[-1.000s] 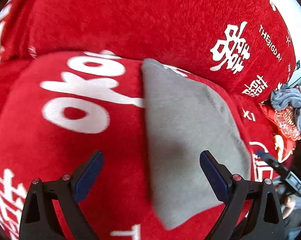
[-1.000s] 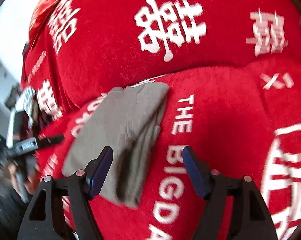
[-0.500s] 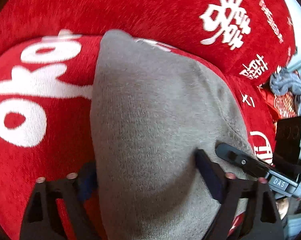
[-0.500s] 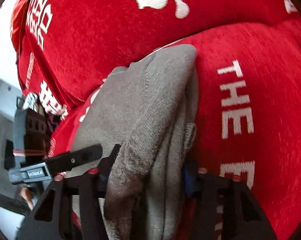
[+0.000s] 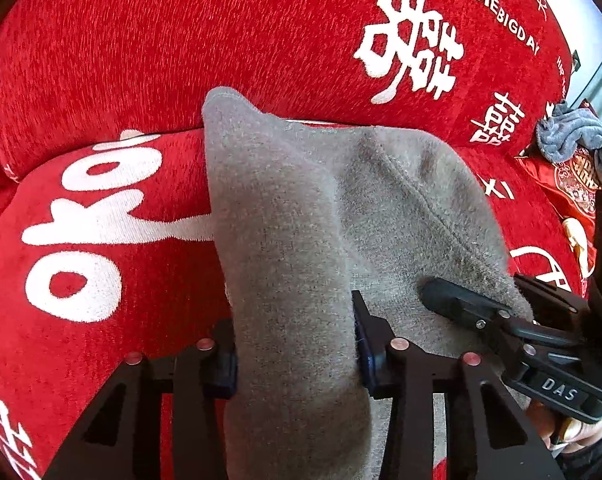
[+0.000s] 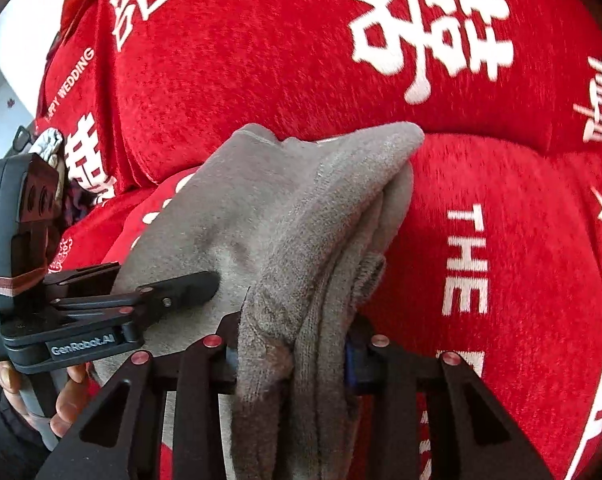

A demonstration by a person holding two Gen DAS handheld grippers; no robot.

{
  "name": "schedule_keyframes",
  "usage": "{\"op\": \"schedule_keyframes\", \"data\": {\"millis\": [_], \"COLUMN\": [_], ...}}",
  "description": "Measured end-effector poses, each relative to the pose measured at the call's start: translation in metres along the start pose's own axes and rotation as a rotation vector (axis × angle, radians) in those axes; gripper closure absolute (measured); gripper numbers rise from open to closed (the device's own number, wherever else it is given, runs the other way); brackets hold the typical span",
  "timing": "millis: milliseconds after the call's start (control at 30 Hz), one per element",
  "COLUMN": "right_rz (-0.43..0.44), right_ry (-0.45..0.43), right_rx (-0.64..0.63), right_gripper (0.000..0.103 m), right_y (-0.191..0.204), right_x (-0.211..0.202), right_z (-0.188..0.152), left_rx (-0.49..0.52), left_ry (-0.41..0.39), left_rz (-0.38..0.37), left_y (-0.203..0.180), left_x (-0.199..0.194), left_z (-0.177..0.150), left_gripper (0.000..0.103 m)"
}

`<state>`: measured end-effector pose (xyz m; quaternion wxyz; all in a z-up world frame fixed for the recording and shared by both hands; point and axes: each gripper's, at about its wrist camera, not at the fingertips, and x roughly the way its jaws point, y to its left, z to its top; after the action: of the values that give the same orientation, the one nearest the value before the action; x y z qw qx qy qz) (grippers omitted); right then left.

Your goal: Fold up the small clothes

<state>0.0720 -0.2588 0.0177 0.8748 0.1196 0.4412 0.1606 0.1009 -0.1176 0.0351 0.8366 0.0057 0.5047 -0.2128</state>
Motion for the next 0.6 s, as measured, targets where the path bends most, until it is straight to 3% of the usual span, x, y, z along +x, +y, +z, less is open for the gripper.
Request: {"op": "schedule_keyframes", "data": {"millis": [600], "right_rz": [-0.038], "right_ry": [-0.053], "right_rx": [-0.095], "right_gripper": [0.068], "right_y": [0.046], "right_x": [-0.044], "right_z": [-0.015], "left_rx": [0.015], "left_ry": [-0.063], "left_rz": [0.017], "left_y": [-0.007], "left_x": [-0.051], "left_z": [-0.028], "left_gripper": [0.06]}}
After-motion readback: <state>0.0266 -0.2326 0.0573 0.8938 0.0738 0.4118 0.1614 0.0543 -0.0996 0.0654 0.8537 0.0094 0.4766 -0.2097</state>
